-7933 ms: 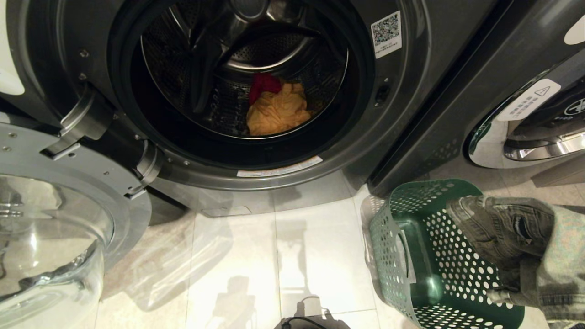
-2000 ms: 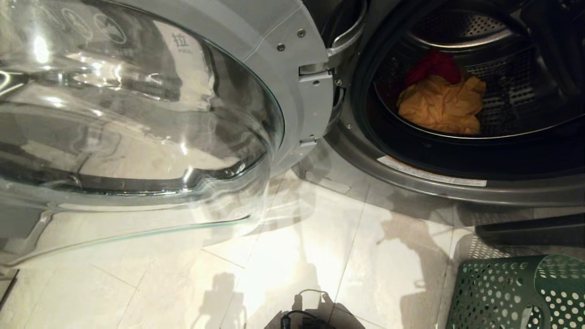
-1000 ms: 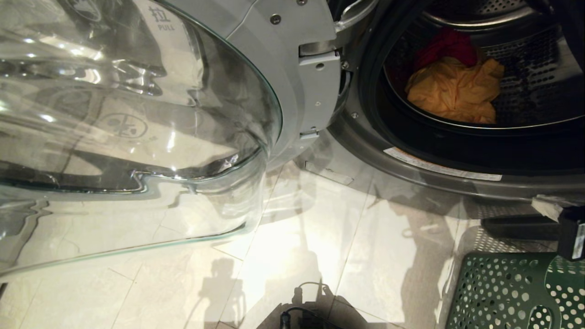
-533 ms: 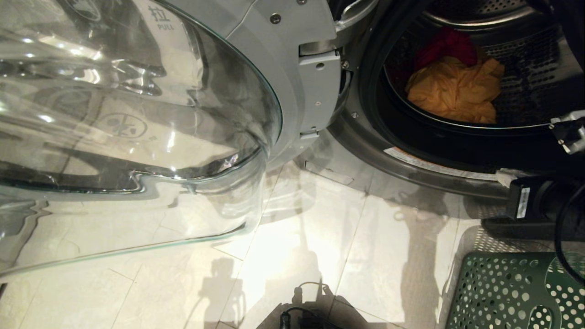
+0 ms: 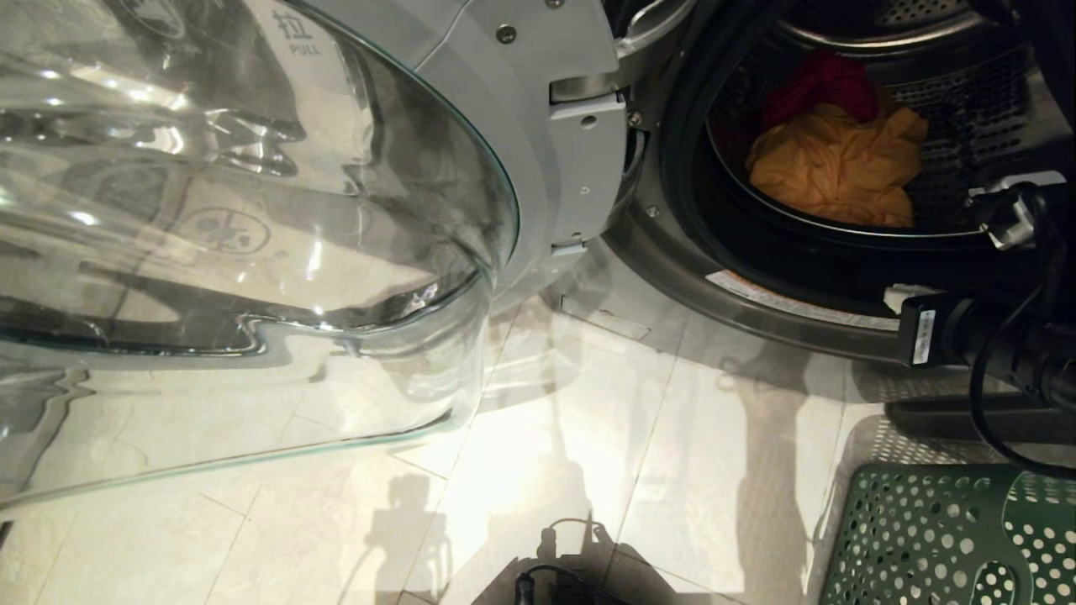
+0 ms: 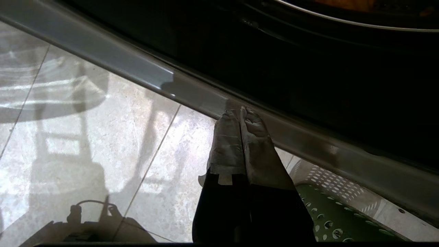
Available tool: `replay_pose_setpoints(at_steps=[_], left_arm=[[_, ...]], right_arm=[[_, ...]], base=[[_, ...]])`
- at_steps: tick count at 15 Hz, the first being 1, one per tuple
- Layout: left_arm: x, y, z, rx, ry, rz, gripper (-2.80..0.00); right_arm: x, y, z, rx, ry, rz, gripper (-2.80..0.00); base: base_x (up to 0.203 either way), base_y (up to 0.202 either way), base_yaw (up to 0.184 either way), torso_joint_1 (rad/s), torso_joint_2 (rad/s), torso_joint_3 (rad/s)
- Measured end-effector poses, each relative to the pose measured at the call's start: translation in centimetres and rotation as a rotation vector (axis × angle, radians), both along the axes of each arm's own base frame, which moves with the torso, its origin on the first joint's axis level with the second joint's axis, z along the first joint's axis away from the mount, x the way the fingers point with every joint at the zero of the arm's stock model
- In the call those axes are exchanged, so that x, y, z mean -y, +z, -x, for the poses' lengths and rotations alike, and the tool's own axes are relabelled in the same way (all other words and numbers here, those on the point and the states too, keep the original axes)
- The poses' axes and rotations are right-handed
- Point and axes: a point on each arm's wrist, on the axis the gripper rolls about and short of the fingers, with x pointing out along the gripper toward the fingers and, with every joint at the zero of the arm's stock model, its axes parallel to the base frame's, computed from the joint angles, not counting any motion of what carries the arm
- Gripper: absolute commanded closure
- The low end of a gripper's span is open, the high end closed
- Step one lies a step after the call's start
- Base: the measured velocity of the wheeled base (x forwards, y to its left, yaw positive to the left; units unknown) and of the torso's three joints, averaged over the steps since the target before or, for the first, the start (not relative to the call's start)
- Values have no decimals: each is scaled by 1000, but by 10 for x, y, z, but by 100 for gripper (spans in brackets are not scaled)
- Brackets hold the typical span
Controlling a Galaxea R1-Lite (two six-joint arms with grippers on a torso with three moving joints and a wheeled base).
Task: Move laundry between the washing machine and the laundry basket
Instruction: Pick a cloth and place it into the basket
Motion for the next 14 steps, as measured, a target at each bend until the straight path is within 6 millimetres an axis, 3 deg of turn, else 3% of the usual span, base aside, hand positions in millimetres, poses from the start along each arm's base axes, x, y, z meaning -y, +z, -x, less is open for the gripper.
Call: replay_pose_setpoints(at_steps=[8, 14], left_arm=[[0, 0, 0, 0, 0, 0, 0], [0, 0, 0, 0, 0, 0, 0]], right_arm=[[-7, 24, -33, 107, -55, -34, 0], [-14, 25, -61, 188, -87, -35, 0]], base=[[0, 0, 0, 0, 0, 0], [0, 0, 0, 0, 0, 0]])
